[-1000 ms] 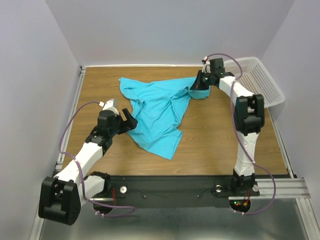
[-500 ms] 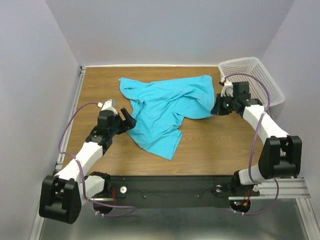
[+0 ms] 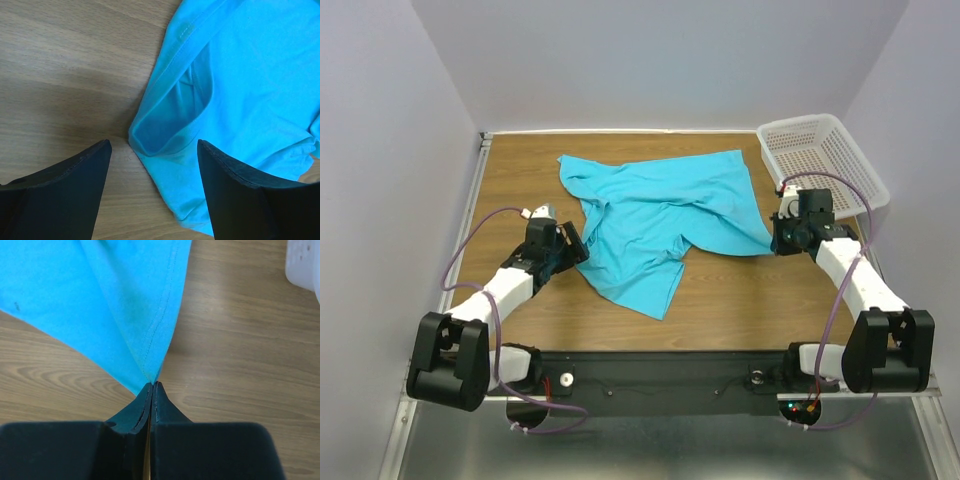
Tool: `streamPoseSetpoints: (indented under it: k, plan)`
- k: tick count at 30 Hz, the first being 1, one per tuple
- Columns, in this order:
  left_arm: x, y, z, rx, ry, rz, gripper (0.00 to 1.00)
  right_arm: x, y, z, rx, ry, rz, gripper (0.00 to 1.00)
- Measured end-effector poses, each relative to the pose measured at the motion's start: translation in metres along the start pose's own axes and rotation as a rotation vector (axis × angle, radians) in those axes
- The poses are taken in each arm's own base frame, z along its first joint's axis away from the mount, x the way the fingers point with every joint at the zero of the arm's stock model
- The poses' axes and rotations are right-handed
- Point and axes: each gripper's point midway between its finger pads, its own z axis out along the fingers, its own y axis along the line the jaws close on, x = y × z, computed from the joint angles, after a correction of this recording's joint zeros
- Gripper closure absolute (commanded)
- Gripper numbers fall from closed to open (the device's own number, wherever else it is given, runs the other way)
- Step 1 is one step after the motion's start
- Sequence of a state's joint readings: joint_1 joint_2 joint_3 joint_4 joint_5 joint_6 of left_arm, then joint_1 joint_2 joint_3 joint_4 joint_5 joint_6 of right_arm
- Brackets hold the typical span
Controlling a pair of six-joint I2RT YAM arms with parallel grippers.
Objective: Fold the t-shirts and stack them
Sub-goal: Flatten the tshirt out
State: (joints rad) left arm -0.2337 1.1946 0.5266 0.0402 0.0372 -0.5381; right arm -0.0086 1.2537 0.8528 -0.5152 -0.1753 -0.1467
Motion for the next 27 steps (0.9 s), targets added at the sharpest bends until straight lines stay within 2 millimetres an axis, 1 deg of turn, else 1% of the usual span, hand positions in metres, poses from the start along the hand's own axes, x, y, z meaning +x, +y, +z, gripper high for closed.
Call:
streamPoseSetpoints:
  k: [4,6,9,11,13,15,16,17,20,22,24,27]
  plan:
    - [0.004,-0.005,0.0,0.029,0.026,0.006,0.21,0.01,-0.009,0.001,0.029,0.021,0.003,0.99]
    - [0.006,-0.008,-0.001,0.044,0.037,0.006,0.21,0.014,-0.009,0.002,0.03,0.029,0.003,0.99]
    - [0.009,-0.01,-0.001,0.055,0.049,0.005,0.28,0.015,-0.01,0.002,0.032,0.032,0.003,0.99]
    - [0.014,-0.007,0.003,0.043,0.072,0.0,0.38,0.015,-0.012,0.002,0.035,0.032,0.004,1.0]
    - [0.022,0.0,0.01,0.014,0.108,-0.005,0.51,0.015,-0.014,0.002,0.038,0.032,0.001,0.99]
    - [0.029,0.005,0.017,-0.01,0.135,-0.016,0.67,0.015,-0.016,0.002,0.042,0.031,-0.002,0.99]
    - [0.028,0.004,0.017,-0.013,0.133,-0.015,0.9,0.016,-0.018,0.001,0.047,0.032,-0.002,0.99]
    - [0.027,0.004,0.02,-0.015,0.137,-0.014,1.0,0.015,-0.019,0.001,0.049,0.032,-0.004,0.99]
    - [0.029,0.005,0.02,-0.023,0.148,-0.02,1.0,0.015,-0.024,-0.001,0.065,0.028,-0.013,1.0]
    - [0.027,0.005,0.016,-0.024,0.141,-0.025,1.0,0.014,-0.029,-0.005,0.084,0.022,-0.027,0.99]
    - [0.022,0.002,0.004,-0.022,0.123,-0.037,1.0,0.013,-0.034,-0.009,0.103,0.013,-0.043,0.99]
    - [0.001,-0.009,-0.024,0.015,0.039,-0.058,1.0,0.01,-0.042,-0.022,0.149,-0.006,-0.082,0.99]
